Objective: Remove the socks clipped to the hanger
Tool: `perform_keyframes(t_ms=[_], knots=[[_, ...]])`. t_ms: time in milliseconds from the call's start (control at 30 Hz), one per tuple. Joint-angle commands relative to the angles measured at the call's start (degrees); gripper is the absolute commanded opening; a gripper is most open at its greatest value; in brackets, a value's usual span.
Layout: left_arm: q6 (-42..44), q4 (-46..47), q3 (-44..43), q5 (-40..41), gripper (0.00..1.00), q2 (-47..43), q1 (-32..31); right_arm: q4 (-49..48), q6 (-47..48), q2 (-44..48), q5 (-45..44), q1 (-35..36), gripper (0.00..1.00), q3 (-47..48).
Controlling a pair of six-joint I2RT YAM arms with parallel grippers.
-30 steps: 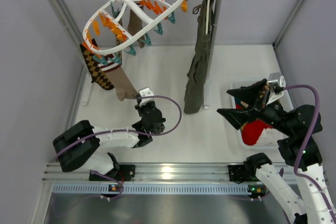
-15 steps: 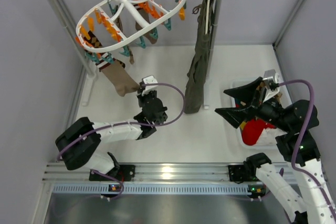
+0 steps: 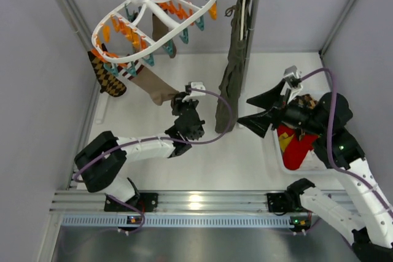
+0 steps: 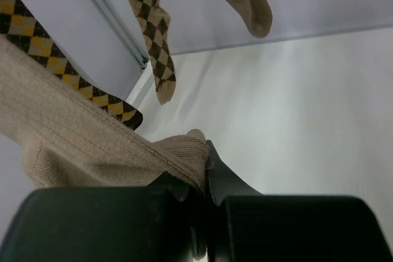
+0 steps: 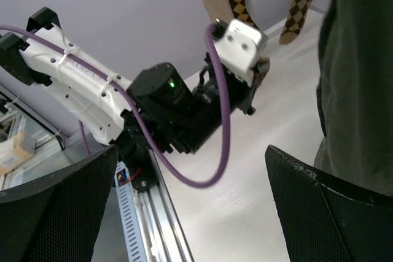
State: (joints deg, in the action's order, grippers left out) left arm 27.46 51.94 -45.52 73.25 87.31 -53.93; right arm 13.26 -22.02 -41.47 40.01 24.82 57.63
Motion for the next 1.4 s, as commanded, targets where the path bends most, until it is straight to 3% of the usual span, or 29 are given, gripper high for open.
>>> perform_keyframes(t_ms=[0, 267, 567, 800, 1100, 1367], knots=[[2.4, 2.2, -1.4, -0.1, 0.00, 1.8, -2.4, 2.5, 5.5, -3.6, -7.7, 8.0, 1.00, 6.9], [1.1, 2.2, -0.7, 1.1, 0.00, 1.0, -4.1, 7.4, 13.9, -13.7, -25.8, 28.3, 0.99, 17.4], [-2.7, 2.3, 5.3, 4.1, 0.00, -5.3, -5.6, 11.8, 19.9, -31.9, -36.8, 39.9, 0.98, 33.5], [-4.8, 2.3, 9.7, 2.9, 0.00, -10.3, -7.6, 17.0, 23.5, -48.0, -39.2, 42.0, 0.98, 47.9], [-5.8, 2.4, 10.7, 2.4, 0.00, -11.0, -8.1, 20.9, 25.5, -61.6, -46.7, 42.3, 0.98, 62.0], [-6.2, 2.4, 10.7, 1.5, 0.00, -11.1, -8.2, 20.7, 26.5, -69.2, -53.0, 42.2, 0.98, 67.9]])
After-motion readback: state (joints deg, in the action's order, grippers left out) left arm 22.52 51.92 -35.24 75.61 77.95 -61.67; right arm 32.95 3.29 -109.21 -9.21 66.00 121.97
